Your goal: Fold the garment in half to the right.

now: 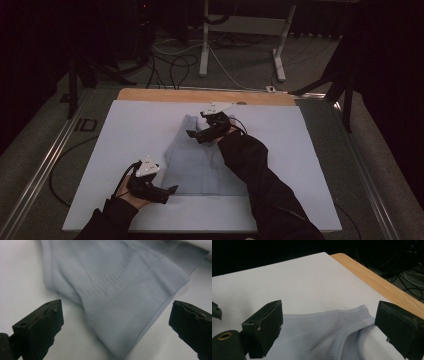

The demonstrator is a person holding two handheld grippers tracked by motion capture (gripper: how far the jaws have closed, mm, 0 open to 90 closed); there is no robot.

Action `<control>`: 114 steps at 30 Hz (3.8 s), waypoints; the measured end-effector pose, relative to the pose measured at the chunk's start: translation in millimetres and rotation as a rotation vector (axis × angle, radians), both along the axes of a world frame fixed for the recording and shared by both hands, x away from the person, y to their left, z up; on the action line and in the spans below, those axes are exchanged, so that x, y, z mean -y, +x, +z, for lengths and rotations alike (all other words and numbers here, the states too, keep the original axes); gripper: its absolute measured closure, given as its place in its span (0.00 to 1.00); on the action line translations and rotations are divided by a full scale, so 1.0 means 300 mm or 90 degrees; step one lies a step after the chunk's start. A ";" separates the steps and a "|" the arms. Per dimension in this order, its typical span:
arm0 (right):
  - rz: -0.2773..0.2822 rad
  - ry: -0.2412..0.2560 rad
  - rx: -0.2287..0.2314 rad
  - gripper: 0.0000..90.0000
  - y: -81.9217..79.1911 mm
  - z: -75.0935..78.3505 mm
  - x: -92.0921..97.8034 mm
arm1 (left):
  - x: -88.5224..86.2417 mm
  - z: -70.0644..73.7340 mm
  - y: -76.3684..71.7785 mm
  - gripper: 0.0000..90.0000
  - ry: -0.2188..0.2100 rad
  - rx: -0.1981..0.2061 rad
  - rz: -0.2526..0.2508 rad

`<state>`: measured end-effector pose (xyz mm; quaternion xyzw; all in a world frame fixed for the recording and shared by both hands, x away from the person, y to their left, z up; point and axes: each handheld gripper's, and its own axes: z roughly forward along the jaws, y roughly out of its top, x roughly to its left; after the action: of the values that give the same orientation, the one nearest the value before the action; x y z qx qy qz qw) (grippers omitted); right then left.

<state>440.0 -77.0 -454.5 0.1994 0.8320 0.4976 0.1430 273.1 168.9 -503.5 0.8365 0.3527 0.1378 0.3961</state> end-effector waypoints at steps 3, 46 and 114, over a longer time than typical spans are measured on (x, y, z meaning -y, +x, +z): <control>0.001 0.001 -0.003 0.09 0.002 -0.005 -0.007 | 0.001 -0.016 0.008 0.04 0.016 -0.016 0.000; 0.009 -0.018 -0.025 0.09 0.048 -0.033 -0.090 | 0.065 -0.058 0.002 0.95 0.054 -0.083 -0.032; -0.219 -0.243 -0.137 0.80 0.346 -0.211 -0.306 | 0.069 -0.025 -0.006 0.96 0.006 -0.058 -0.046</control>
<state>543.7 14.7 -517.9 0.3590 0.8749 0.2761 0.1716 271.3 148.2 -511.0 0.8561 0.3392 0.0869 0.3801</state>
